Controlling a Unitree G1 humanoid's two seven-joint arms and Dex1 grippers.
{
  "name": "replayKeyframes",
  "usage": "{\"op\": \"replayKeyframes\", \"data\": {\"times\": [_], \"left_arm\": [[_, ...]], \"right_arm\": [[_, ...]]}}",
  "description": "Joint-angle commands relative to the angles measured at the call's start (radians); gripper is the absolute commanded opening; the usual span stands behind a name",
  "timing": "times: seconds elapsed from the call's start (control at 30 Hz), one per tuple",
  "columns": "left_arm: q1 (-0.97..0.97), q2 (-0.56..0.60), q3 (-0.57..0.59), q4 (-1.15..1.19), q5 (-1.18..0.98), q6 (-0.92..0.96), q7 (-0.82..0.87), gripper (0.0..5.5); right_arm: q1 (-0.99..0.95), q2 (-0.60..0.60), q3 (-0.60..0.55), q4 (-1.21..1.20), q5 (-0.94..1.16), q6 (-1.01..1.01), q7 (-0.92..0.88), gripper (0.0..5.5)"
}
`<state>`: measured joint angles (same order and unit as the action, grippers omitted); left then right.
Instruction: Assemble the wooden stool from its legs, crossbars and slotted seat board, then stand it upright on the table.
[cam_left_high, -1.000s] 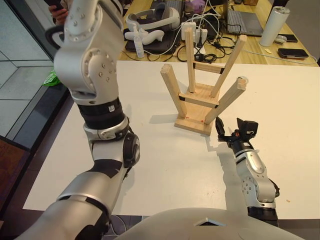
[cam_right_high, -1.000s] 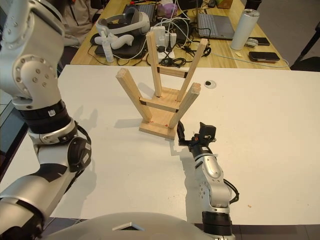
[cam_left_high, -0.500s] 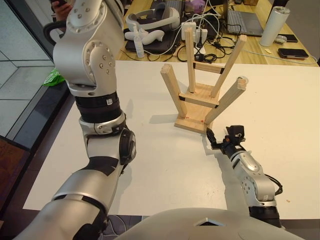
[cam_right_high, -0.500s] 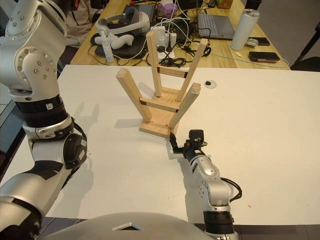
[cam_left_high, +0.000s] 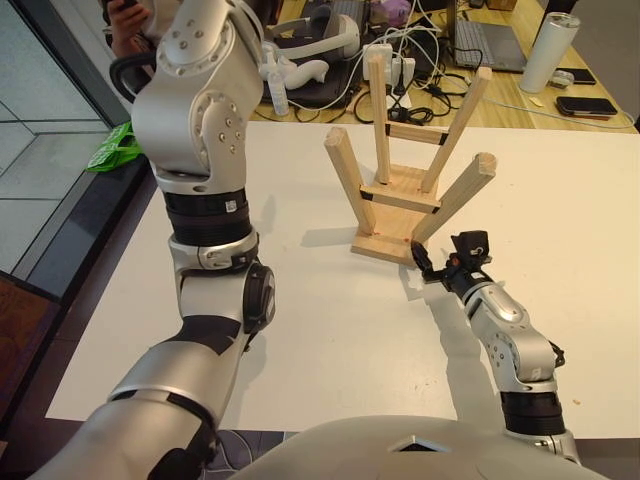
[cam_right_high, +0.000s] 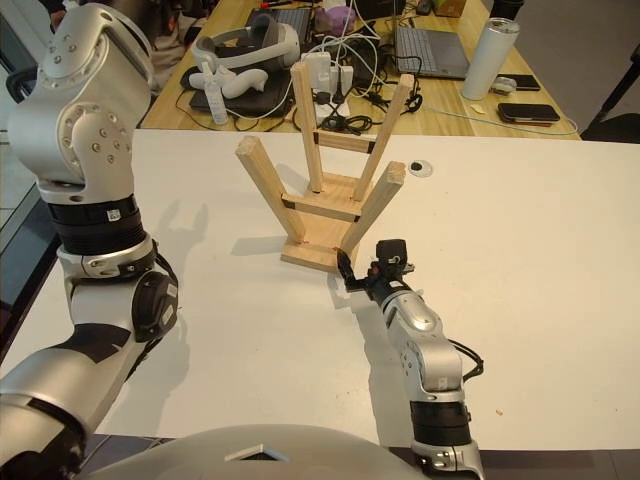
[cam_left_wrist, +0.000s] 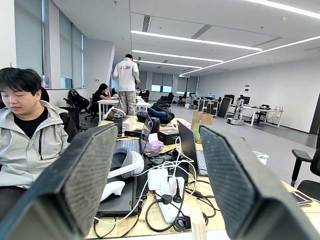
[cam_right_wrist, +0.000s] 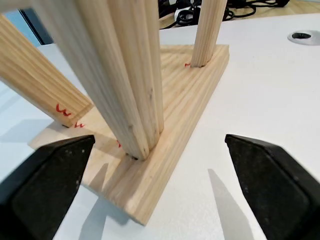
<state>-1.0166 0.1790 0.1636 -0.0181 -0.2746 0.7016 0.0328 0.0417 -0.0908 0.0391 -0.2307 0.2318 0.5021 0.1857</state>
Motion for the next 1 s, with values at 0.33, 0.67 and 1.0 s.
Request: {"op": "replayKeyframes", "data": {"times": [0.33,0.67,1.0], "left_arm": [[0.018,-0.01,-0.065,0.007,0.016,0.133,-0.023,2.99],[-0.138,-0.054,0.087,-0.023,-0.112,0.116,-0.005,2.99],[0.379,0.108,-0.588,-0.043,0.066,0.263,-0.271,2.99]], "right_arm": [[-0.053,-0.095,0.107,0.101,-0.062,0.356,0.004,4.82],[-0.053,-0.093,0.113,0.091,-0.059,0.369,-0.002,4.82],[-0.058,-0.086,0.112,0.097,-0.059,0.368,-0.006,4.82]]}}
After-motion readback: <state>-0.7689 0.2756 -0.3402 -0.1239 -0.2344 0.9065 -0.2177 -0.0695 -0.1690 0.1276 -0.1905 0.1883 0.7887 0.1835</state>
